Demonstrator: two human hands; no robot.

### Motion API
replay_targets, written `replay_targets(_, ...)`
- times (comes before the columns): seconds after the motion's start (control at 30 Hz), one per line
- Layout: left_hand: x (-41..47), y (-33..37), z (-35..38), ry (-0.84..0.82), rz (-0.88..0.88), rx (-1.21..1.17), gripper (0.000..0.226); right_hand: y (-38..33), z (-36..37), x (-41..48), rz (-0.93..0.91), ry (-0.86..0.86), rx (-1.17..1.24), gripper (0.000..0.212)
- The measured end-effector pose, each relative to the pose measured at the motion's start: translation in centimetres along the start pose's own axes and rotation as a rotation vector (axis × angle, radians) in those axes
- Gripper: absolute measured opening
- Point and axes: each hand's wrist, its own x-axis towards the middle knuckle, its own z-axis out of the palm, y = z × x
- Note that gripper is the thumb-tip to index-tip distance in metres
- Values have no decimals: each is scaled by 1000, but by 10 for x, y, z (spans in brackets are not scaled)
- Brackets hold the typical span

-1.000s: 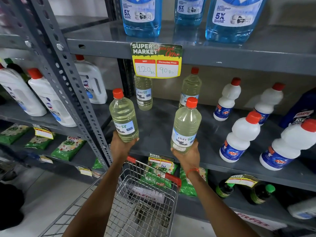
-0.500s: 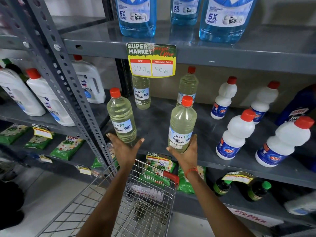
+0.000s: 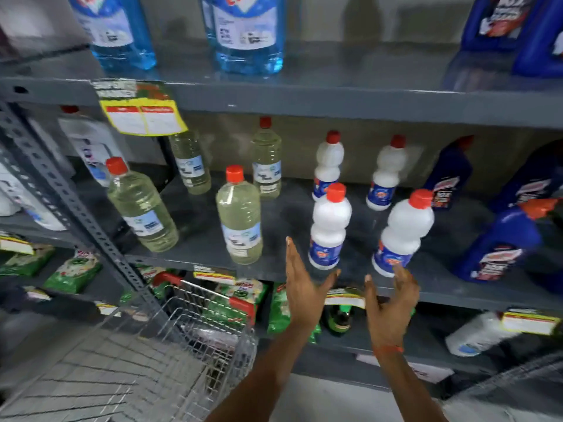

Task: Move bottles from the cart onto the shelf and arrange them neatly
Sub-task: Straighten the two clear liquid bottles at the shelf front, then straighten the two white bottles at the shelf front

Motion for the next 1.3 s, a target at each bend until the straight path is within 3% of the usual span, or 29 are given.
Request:
replay_targets(0.1, 20, -26, -3, 78, -166, -10, 115, 12, 14, 4, 164, -68, -63, 90)
replay_targets(0.17, 31, -32, 0, 100, -208, -24, 112, 17, 23, 19, 212, -183, -58, 99)
replay_targets(0.27, 34, -27, 18, 134, -222, -32, 86, 30, 22, 43, 246, -301, 44, 84)
replay_targets(0.4, 31, -27, 23, 188, -226, 25, 66, 36, 19, 48, 262, -274, 47, 67)
replay_targets(1.17, 31, -32, 28, 211, -143, 118, 74, 29, 11, 49, 261, -337, 11, 74)
replay_targets(1.23, 30, -30, 29, 199, -138, 116, 81, 28, 9, 51, 269, -363, 27, 80)
replay_targets(1.3, 26, -24, 31, 180, -148, 105, 104, 27, 3, 54, 257, -390, 31, 92)
